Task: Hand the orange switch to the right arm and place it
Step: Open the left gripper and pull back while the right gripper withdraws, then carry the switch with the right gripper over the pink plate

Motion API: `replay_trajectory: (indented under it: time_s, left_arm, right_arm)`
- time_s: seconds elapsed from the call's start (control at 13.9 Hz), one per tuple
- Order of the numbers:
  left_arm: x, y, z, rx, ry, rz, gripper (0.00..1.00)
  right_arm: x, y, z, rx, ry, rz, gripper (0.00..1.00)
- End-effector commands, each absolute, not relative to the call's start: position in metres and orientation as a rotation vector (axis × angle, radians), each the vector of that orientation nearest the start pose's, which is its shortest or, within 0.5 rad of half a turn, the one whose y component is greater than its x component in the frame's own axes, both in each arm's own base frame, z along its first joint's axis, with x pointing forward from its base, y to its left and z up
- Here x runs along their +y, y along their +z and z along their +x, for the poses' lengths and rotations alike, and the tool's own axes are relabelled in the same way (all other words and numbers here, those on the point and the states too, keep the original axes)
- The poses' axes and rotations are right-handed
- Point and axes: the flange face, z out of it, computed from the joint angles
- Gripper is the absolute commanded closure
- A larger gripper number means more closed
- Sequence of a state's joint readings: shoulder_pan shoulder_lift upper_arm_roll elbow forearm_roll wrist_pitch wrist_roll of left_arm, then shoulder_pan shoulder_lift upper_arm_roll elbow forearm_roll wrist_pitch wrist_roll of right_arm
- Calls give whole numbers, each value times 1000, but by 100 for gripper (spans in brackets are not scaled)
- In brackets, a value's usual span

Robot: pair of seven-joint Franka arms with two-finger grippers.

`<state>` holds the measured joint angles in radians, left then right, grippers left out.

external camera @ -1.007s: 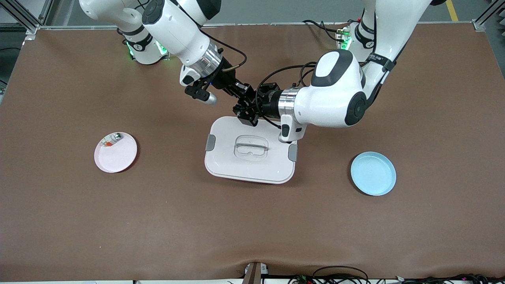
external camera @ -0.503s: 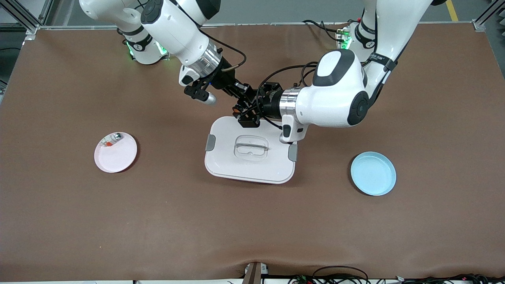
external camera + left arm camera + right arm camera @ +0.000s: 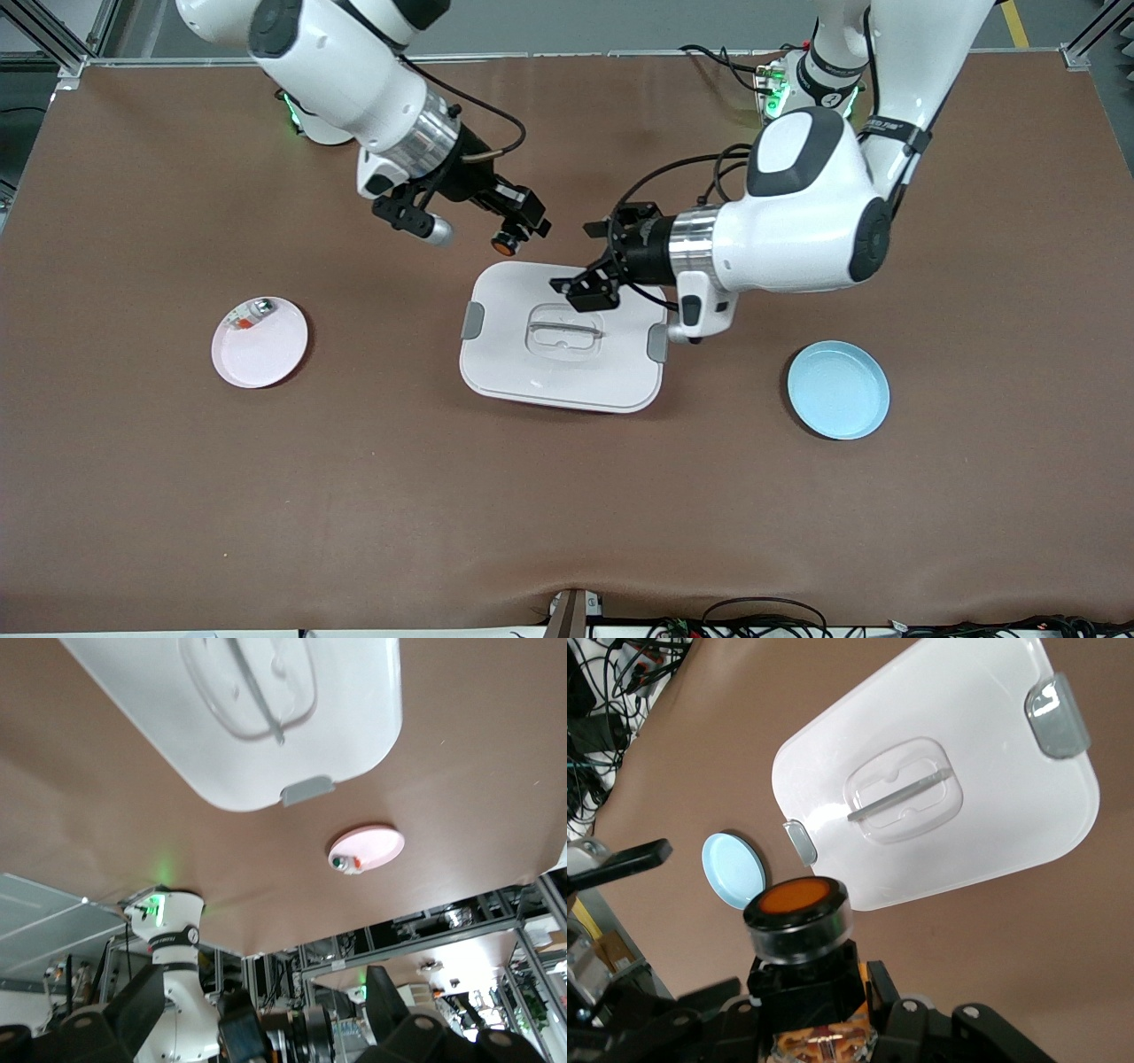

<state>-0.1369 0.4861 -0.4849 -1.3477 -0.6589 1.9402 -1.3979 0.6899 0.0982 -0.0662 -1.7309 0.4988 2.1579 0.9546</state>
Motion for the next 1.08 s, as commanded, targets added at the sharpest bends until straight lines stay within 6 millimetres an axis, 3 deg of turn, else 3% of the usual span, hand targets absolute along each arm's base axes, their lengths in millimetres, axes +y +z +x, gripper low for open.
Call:
replay_trajectory:
  time_s: [0.0,0.29,0.58,0.65,0.79,1.01]
  left_arm:
    - [-360,523,602,1260,-693,2170,0]
    - [-333,527,611,1203,-386,2404,0]
    - [-285,534,612,1124,-228,2661,0]
    - [-267,536,615,1137,-203,2697,0]
    - [-250,540,610,1088,-160,2812,0]
    - [-224,566,604,986,-11,2959,0]
  right_arm:
    - [372,558,501,511,135,-2558,100]
    - [338,548,502,17,187,-2683,100]
    - [292,538,503,-513,178,-2887,100]
    - [275,536,507,-628,193,-2883,100]
    - [234,534,518,-843,226,-2840,100]
    - [176,525,527,-1180,228,-2795,100]
